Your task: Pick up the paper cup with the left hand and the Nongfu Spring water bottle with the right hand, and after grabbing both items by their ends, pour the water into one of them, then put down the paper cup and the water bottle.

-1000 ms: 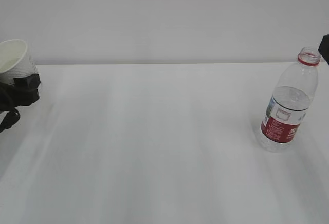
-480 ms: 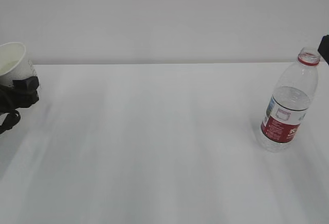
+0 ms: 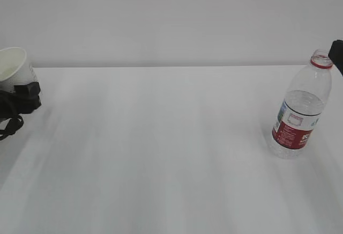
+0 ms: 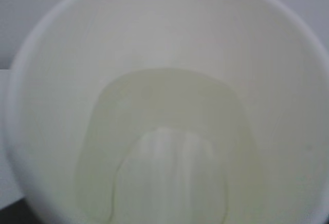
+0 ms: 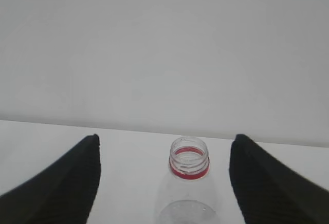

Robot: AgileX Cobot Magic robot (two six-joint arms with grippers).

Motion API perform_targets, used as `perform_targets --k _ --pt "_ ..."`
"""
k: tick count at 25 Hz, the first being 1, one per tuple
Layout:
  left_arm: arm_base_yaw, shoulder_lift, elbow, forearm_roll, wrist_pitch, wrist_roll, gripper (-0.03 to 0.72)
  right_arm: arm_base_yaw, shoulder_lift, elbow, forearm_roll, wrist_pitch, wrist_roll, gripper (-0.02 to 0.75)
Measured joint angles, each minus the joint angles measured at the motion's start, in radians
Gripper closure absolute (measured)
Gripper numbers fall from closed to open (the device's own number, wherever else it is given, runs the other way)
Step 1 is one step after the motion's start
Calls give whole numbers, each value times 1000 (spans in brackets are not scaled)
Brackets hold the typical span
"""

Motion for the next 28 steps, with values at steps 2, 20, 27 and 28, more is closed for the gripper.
perform_targets --k 2,20,27,28 --pt "0 15 -17 0 4 0 193 0 0 0 0 0 0 150" --pt "0 135 -125 0 37 0 193 0 0 0 0 -8 -2 150" --pt "0 171 -126 0 40 0 193 0 0 0 0 -8 -2 150" --pt "0 171 -126 0 40 0 193 0 0 0 0 -8 -2 150"
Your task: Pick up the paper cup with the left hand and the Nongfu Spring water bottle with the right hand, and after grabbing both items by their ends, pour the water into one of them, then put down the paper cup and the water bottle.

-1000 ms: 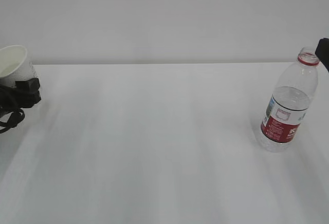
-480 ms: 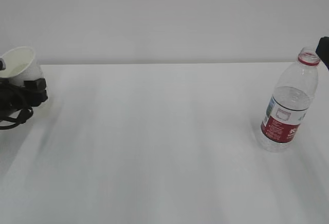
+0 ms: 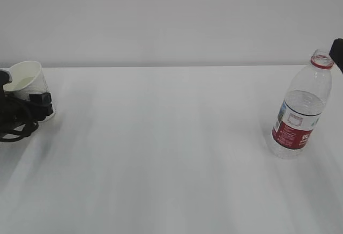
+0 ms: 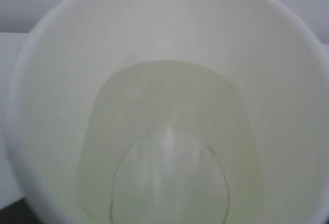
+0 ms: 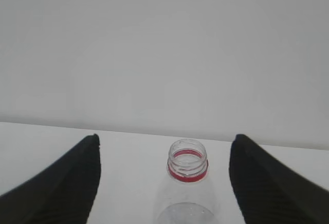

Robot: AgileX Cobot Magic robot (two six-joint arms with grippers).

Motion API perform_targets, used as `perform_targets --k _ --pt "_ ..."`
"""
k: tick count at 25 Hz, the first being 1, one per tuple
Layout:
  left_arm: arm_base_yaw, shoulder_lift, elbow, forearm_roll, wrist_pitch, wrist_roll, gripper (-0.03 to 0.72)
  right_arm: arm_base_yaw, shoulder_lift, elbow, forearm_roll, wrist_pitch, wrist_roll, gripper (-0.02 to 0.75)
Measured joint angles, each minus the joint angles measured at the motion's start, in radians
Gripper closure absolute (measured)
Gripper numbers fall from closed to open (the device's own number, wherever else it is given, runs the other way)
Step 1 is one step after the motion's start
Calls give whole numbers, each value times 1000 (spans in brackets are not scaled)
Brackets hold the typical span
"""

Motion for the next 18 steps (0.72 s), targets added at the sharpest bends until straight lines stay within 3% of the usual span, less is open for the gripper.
perform_targets --k 7,13,18 --pt "0 0 -4 7 -4 0 182 0 0 0 0 0 0 150" --pt "0 0 -5 35 -12 0 39 0 0 0 0 0 -1 150" --pt "0 0 -6 34 -14 0 15 0 0 0 0 0 -1 150"
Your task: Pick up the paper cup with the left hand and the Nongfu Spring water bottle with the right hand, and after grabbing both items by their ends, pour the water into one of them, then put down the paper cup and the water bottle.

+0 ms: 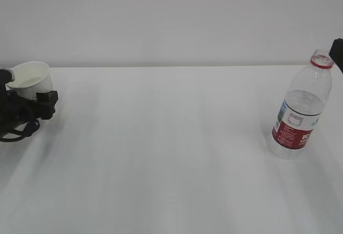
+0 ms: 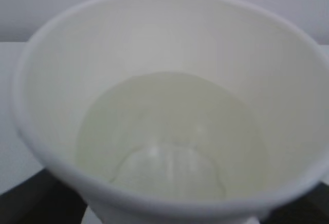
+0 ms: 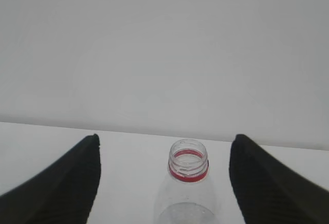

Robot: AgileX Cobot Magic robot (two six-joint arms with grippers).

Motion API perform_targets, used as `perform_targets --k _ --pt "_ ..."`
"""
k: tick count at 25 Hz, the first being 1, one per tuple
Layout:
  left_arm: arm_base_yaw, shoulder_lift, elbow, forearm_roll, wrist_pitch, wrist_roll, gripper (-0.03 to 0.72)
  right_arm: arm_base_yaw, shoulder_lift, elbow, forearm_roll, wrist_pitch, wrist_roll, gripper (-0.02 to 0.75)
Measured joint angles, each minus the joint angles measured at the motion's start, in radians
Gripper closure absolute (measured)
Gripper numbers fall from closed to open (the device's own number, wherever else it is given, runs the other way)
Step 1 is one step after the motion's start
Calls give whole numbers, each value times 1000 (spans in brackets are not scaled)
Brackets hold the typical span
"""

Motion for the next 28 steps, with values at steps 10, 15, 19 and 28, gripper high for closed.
perform_targets --k 10,15,19,28 --pt "0 -44 0 -2 99 0 13 0 0 0 0 -2 0 150" --pt "0 -88 0 -24 172 0 13 0 0 0 0 -2 0 150" --pt "0 -108 0 -34 230 0 13 0 0 0 0 -2 0 151" --pt "0 -123 0 -34 352 2 13 0 0 0 0 -2 0 150"
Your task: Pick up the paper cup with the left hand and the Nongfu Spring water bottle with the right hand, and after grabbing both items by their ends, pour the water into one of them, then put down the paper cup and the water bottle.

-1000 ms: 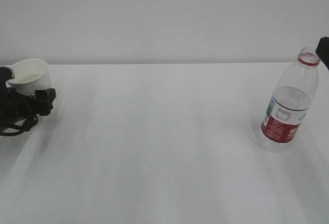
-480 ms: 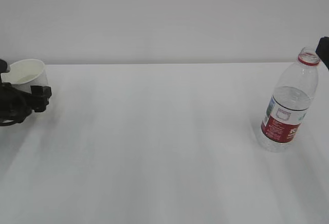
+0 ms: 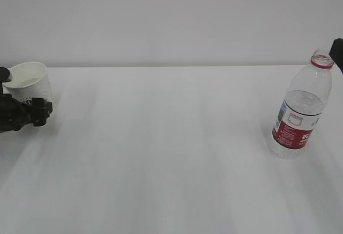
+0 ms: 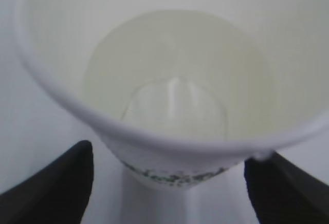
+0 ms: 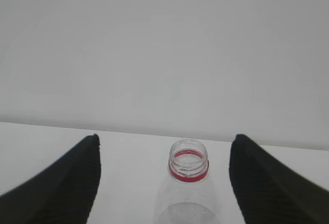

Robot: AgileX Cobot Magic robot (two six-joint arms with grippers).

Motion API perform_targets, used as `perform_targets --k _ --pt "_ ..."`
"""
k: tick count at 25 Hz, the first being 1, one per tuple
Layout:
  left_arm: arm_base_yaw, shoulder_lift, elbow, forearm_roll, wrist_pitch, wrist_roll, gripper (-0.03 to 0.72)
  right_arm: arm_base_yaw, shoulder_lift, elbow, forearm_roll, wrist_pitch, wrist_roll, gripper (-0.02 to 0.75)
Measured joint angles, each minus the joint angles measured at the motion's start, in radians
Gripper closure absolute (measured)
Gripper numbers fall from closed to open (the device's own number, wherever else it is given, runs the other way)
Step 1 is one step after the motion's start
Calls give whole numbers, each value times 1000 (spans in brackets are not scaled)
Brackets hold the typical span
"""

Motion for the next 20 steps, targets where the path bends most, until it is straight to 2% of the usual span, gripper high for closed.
perform_targets --k 20 --pt "0 -241 0 0 295 0 34 0 0 0 0 0 0 150"
